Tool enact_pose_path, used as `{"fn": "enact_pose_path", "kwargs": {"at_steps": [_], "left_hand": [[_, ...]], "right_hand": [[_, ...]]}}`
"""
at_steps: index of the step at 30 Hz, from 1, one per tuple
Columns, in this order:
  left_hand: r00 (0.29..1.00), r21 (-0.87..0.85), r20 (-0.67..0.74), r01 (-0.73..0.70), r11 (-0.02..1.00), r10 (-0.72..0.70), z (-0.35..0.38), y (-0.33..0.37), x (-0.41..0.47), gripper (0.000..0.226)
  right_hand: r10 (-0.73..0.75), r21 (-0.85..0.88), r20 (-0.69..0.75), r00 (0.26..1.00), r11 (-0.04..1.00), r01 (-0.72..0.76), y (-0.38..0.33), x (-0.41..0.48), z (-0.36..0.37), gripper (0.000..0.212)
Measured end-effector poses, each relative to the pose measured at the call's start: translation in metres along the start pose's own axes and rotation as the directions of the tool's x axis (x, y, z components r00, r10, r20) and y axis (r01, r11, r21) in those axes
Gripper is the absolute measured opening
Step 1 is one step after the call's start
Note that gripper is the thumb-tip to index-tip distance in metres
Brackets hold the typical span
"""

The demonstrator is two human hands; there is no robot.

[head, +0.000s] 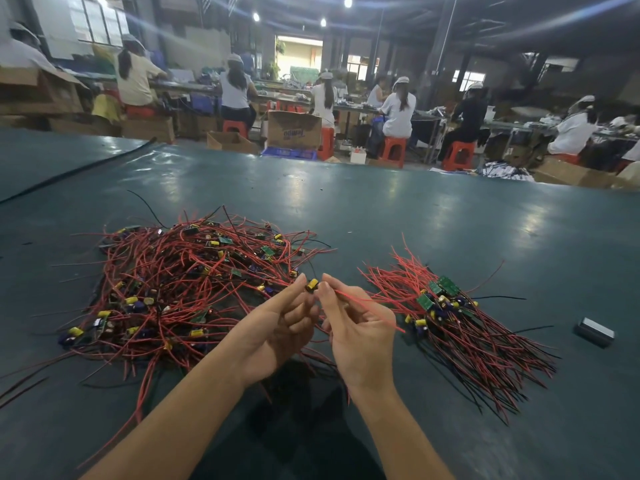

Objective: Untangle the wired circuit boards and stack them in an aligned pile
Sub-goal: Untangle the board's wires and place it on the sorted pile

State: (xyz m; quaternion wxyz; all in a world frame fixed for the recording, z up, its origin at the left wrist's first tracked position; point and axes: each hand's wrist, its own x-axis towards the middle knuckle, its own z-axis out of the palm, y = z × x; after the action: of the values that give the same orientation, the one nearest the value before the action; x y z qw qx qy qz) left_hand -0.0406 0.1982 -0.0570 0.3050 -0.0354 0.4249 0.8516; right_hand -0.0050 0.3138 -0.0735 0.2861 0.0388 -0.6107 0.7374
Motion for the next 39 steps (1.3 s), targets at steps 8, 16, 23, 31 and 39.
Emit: {"fn": "enact_pose_path", "kwargs": {"at_steps": [8,16,23,31,39], "left_hand": [[0.994,-0.024,-0.052,-0.097,0.995,0.096,-0.005,0.006,0.001,0.028],[0.983,0.006,-0.082,-0.163,0.987,0.163,-0.008,0.01,0.001,0.033],[0.976,0.303,0.089,-0.216,0.928,0.198,-0.011,0.006,0.0,0.04],[0.998,0.065,-0.043,-0.044,0.997,0.047,-0.007,-0.005,0.01,0.026],[0.937,0.332,0.197,-0.339,0.88,0.287,-0.009,-0.023,0.012,0.015]], "right_hand": [[-0.285,-0.283,0.261,0.922,0.891,0.355,0.011,-0.001,-0.004,0.032],[0.003,-0.308,0.056,0.998,0.951,0.014,0.006,0.007,-0.014,0.017],[0.633,-0.106,0.182,0.752,0.773,-0.625,-0.005,0.006,-0.006,0.051],[0.646,0.257,0.072,0.76,0.724,-0.64,-0.009,0.008,-0.005,0.013],[0.601,0.211,-0.038,0.798,0.786,-0.582,-0.013,0.004,-0.001,0.015]]}}
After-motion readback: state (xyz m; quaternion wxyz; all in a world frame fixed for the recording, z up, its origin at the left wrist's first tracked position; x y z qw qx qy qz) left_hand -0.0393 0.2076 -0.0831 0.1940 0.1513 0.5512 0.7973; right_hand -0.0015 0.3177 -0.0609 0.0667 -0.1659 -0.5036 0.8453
